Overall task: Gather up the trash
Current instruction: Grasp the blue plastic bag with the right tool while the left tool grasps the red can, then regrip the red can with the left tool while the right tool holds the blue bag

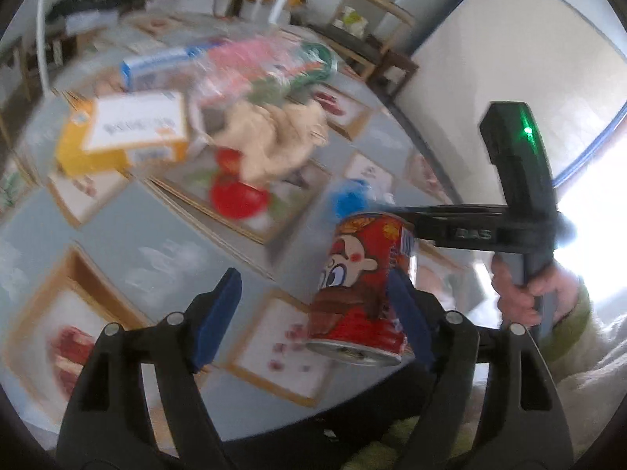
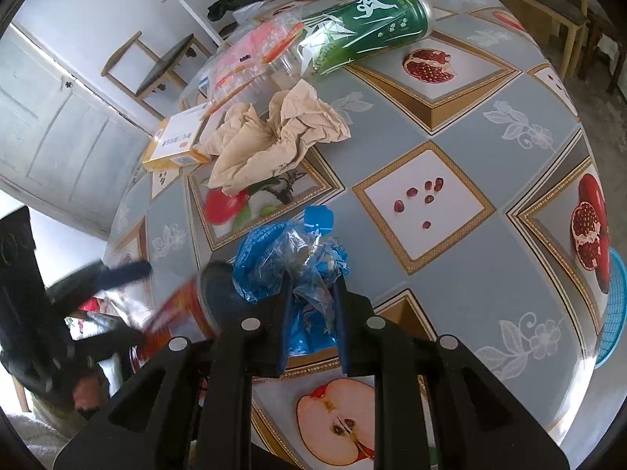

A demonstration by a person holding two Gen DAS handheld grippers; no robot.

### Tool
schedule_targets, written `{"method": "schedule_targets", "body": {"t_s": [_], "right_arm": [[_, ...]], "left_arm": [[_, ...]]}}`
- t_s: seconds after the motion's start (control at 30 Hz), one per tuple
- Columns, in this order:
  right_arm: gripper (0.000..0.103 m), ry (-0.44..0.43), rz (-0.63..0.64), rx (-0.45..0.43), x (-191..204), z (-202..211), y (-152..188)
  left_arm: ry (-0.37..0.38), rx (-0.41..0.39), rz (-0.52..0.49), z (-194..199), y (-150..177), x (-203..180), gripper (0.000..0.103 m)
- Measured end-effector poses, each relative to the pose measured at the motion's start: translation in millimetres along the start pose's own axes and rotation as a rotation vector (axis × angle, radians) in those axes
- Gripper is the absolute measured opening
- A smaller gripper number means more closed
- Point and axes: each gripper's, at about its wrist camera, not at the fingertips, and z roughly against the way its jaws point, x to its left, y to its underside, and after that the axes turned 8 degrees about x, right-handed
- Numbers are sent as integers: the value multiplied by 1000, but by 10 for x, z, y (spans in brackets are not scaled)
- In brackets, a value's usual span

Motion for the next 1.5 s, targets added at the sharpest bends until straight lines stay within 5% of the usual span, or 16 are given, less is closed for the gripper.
{"method": "schedule_targets", "body": {"t_s": [0.23, 0.37, 0.87, 1.03, 1.5], "right_arm": [[19, -3, -6, -7, 16, -5, 22], [19, 5, 2, -17, 52, 0, 22], [19, 1, -31, -56, -69, 111, 5], [19, -1, -35, -60, -84, 126, 19], [19, -1, -45, -62, -114, 143, 36]], "left_arm": [[98, 85, 20, -204, 100, -209, 71], [43, 119, 21, -309, 66, -262, 67], [41, 179, 42, -315, 87, -240, 70], [47, 134, 59, -203, 149, -200, 84], [6, -5, -3, -212, 507, -218, 85]]}}
